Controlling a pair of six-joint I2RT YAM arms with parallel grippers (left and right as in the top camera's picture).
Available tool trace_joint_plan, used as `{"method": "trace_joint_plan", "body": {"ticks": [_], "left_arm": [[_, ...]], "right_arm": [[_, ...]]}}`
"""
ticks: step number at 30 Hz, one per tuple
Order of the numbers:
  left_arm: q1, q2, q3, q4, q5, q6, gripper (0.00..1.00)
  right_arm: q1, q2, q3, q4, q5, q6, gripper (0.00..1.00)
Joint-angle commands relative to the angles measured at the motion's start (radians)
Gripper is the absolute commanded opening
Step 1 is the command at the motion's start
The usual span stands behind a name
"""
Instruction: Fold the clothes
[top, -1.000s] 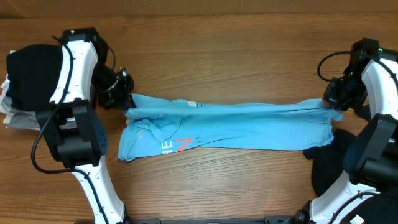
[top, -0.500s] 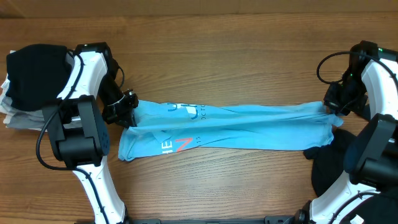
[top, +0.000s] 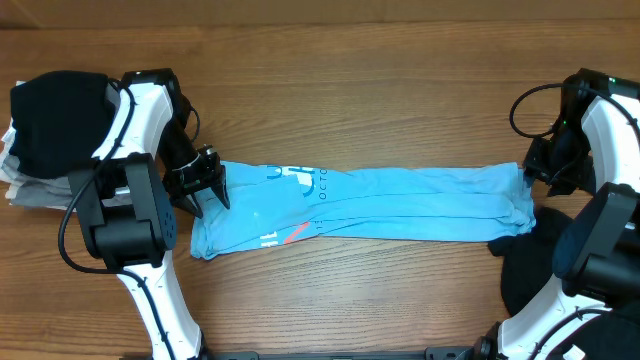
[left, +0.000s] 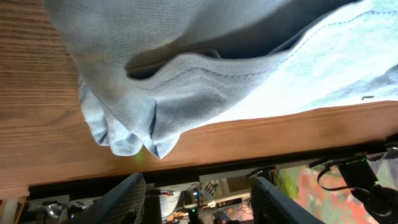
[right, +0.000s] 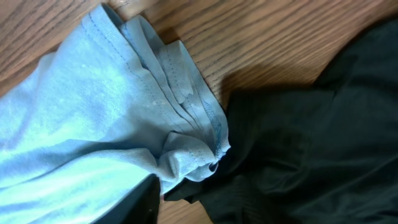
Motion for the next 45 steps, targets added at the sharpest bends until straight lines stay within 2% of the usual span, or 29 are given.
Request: {"method": "trace_joint_plan", "body": {"ticks": [1, 6, 10, 14, 17, 19, 30, 31, 32, 35, 37, 45], "left_arm": [[-0.003, -0.026, -0.007, -0.004, -0.002, 0.004, 0.58], [-0.003, -0.026, -0.007, 0.002, 0.014, 0.003, 0.57], [-0.015, -0.026, -0.007, 0.063, 0.081, 0.003, 0.55], [-0.06, -0.026, -0.007, 0.143, 0.129, -0.001, 0.54], [-0.094, -0.026, -0.007, 0.176, 0.129, -0.005, 0.54], [-0.122, -0.026, -0.007, 0.194, 0.129, -0.008, 0.54], [-0.135, -0.026, -0.007, 0.2, 0.129, -0.008, 0.54], [-0.135, -0.026, -0.007, 0.2, 0.129, -0.008, 0.54], [-0.135, -0.026, -0.007, 0.2, 0.129, -0.008, 0.54], [-0.135, -0.026, -0.007, 0.2, 0.129, -0.008, 0.54], [-0.135, -0.026, -0.007, 0.2, 0.129, -0.008, 0.54], [-0.108, -0.028, -0.006, 0.2, 0.129, -0.008, 0.48]], "right_arm": [[-0.007, -0.023, 0.013, 0.009, 0.014, 0.002, 0.5], [-0.009, -0.023, 0.013, 0.028, 0.013, -0.029, 0.51], [-0.015, -0.023, -0.009, 0.045, -0.023, -0.077, 0.52], [-0.041, -0.023, -0.093, 0.125, -0.156, -0.213, 0.61], [-0.048, -0.023, -0.145, 0.186, -0.173, -0.27, 0.64], [-0.048, -0.023, -0.181, 0.238, -0.176, -0.284, 0.67], [-0.048, -0.023, -0.338, 0.444, -0.243, -0.323, 0.68], [-0.048, -0.023, -0.35, 0.455, -0.242, -0.323, 0.65], [-0.048, -0.023, -0.36, 0.463, -0.243, -0.323, 0.55], [-0.048, -0.023, -0.364, 0.462, -0.242, -0.323, 0.17], [-0.048, -0.023, -0.364, 0.46, -0.241, -0.317, 0.04], [-0.048, -0.024, -0.324, 0.443, -0.231, -0.254, 0.04]]}}
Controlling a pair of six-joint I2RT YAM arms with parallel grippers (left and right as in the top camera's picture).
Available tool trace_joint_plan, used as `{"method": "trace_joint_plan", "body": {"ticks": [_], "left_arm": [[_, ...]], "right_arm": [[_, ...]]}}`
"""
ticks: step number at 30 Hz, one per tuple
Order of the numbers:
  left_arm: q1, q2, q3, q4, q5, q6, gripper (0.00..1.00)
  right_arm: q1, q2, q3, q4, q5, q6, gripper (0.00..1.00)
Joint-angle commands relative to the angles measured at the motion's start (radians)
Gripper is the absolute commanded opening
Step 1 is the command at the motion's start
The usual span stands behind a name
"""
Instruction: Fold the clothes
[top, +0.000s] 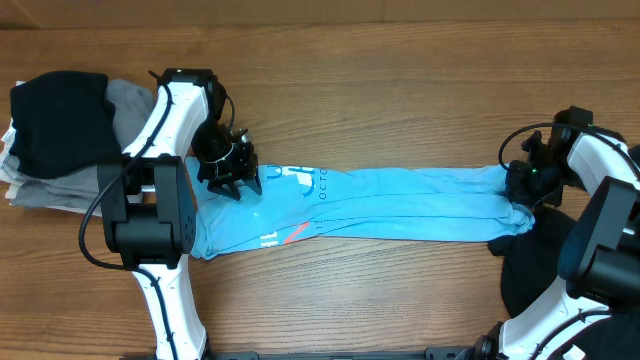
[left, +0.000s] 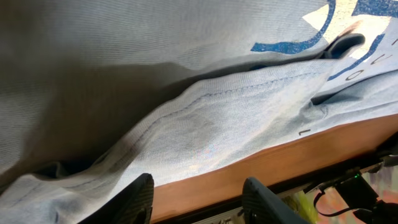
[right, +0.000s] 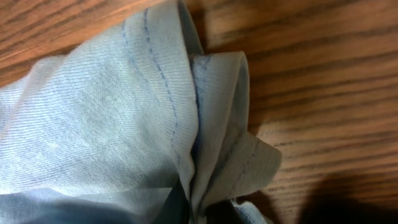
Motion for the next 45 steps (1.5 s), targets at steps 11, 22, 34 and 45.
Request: {"method": "trace_joint_plan", "body": {"ticks": [11, 22, 34, 45], "left_arm": [[0.137, -0.037, 0.043, -0.011, 0.019, -0.015, 0.45], [0.134, -0.037, 0.043, -0.008, 0.019, -0.014, 0.46], [0.134, -0.037, 0.043, -0.016, 0.019, -0.014, 0.45], [0.134, -0.037, 0.043, -0.02, 0.019, -0.014, 0.46]], "right_arm": [[0.004, -0.016, 0.281, -0.172, -0.006, 0.04, 0.04], [0.004, -0.012, 0.193, -0.1, 0.04, 0.04, 0.7], [0.004, 0.014, 0.141, -0.001, 0.089, 0.039, 0.75], [0.004, 0.106, 0.141, 0.001, -0.01, 0.035, 0.53]]}}
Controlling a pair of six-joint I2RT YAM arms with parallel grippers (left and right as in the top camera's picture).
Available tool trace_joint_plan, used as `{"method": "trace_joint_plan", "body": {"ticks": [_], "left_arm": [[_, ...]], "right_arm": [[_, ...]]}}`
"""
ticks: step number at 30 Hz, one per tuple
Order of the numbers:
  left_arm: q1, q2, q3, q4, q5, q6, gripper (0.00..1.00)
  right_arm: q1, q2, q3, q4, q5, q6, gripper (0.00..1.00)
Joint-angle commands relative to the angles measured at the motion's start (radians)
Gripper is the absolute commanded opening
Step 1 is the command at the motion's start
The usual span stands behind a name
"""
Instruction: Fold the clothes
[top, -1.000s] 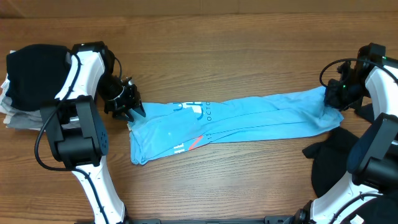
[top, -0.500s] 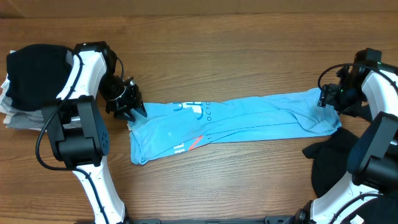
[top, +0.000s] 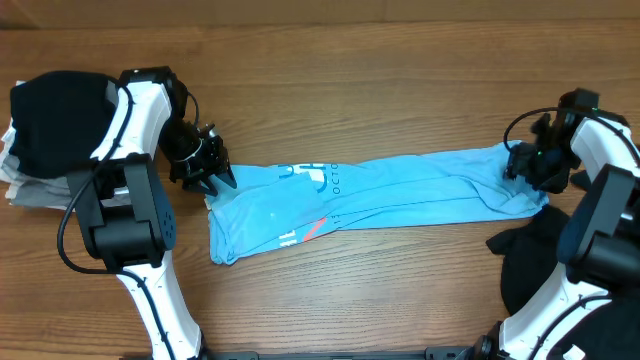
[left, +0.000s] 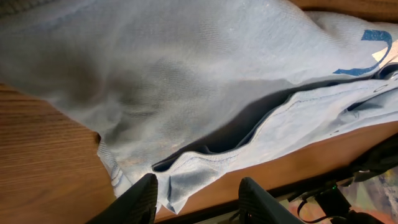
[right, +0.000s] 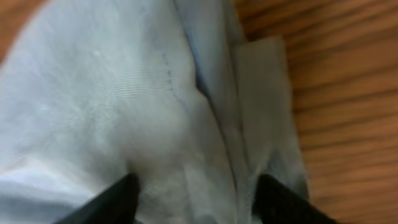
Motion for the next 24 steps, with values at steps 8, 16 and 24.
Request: {"method": "trace_joint_plan", "body": {"ticks": [8, 16, 24], "left_arm": [[-0.001, -0.036, 0.024, -0.006, 0.013, -0.014, 0.46], [0.0, -0.042, 0.024, -0.005, 0.01, -0.014, 0.46], [0.0, -0.042, 0.024, 0.012, 0.008, -0.012, 0.47]], "right_arm": [[0.004, 0.011, 0.009, -0.038, -0.05, 0.005, 0.04], [0.005, -0.025, 0.164, -0.174, -0.041, 0.039, 0.04], [0.077, -0.1, 0.224, -0.281, -0.043, 0.107, 0.04]]}}
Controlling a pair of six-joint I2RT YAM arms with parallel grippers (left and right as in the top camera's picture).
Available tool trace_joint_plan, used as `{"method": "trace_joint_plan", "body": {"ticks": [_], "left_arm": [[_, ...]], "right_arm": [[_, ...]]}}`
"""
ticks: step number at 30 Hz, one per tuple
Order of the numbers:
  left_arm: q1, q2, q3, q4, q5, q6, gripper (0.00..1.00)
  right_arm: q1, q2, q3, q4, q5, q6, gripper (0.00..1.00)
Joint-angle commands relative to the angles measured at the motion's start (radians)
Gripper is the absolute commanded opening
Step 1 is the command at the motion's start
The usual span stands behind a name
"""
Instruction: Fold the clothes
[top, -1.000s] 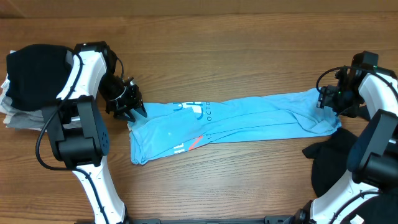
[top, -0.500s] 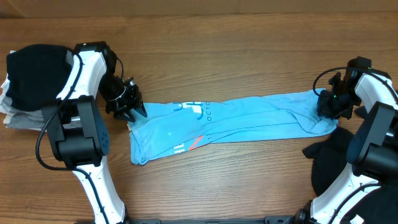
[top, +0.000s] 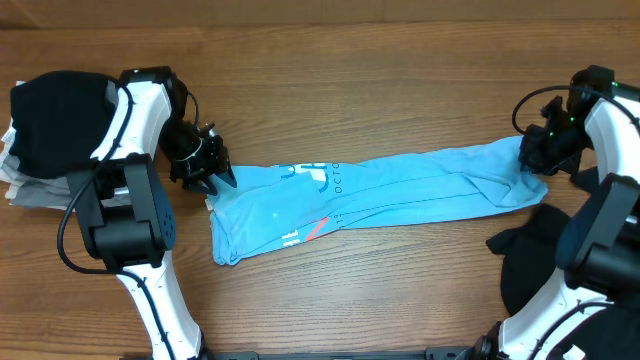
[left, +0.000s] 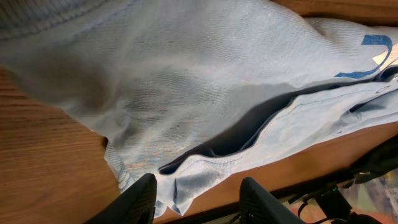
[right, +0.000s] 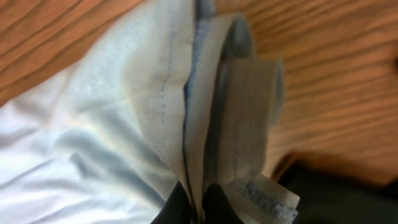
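Observation:
A light blue shirt (top: 380, 195), folded into a long strip, lies across the wooden table, its right end a little higher. My left gripper (top: 207, 175) sits at its upper left corner. In the left wrist view the left gripper (left: 199, 200) is open, its fingers (left: 138, 198) wide apart, with a corner of the shirt (left: 205, 81) between them. My right gripper (top: 532, 160) is at the strip's right end. In the right wrist view the right gripper (right: 198, 208) is shut on the layered hem of the shirt (right: 112, 124).
A pile with a black garment (top: 55, 120) on top of grey cloth (top: 30, 188) sits at the far left. Another black garment (top: 535, 262) lies at the front right, just below the shirt's right end, and shows in the right wrist view as black cloth (right: 348, 193).
My right gripper's fingers were spread on the shirt's right end; now they are shut on its hem and sit slightly further right. The left gripper and shirt's left end are nearly unchanged.
At first the strip lay level, with a gripper at each end. Then my left gripper stood over the shirt near the print. Later the strip lay shifted right and slanted, with the left gripper back at the corner. Now the right end is gripped.

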Motion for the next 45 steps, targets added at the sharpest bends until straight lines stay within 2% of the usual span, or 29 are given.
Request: {"method": "trace_joint_plan", "body": {"ticks": [1, 11, 21, 28, 39, 43, 45], "left_arm": [[0.0, -0.041, 0.024, 0.003, 0.008, -0.012, 0.47], [-0.001, -0.041, 0.024, 0.007, 0.008, -0.011, 0.48], [-0.002, -0.041, 0.024, 0.006, 0.008, -0.011, 0.49], [-0.002, -0.041, 0.024, 0.004, 0.008, -0.011, 0.49], [-0.002, -0.041, 0.024, 0.006, 0.008, -0.011, 0.49], [-0.002, -0.041, 0.024, 0.006, 0.008, -0.011, 0.49], [-0.002, -0.041, 0.024, 0.006, 0.008, -0.011, 0.49]], "right_arm": [[0.081, -0.056, 0.031, -0.024, -0.009, 0.042, 0.04], [0.453, -0.056, 0.03, -0.012, -0.006, 0.125, 0.04], [0.738, -0.016, 0.027, 0.026, -0.006, 0.151, 0.04], [0.803, 0.01, 0.027, 0.035, -0.006, 0.151, 0.04], [0.812, 0.01, 0.027, 0.03, -0.007, 0.15, 0.04], [0.812, 0.01, 0.027, 0.03, -0.044, 0.15, 0.11], [0.812, 0.01, 0.027, 0.024, -0.084, 0.15, 0.23]]}}
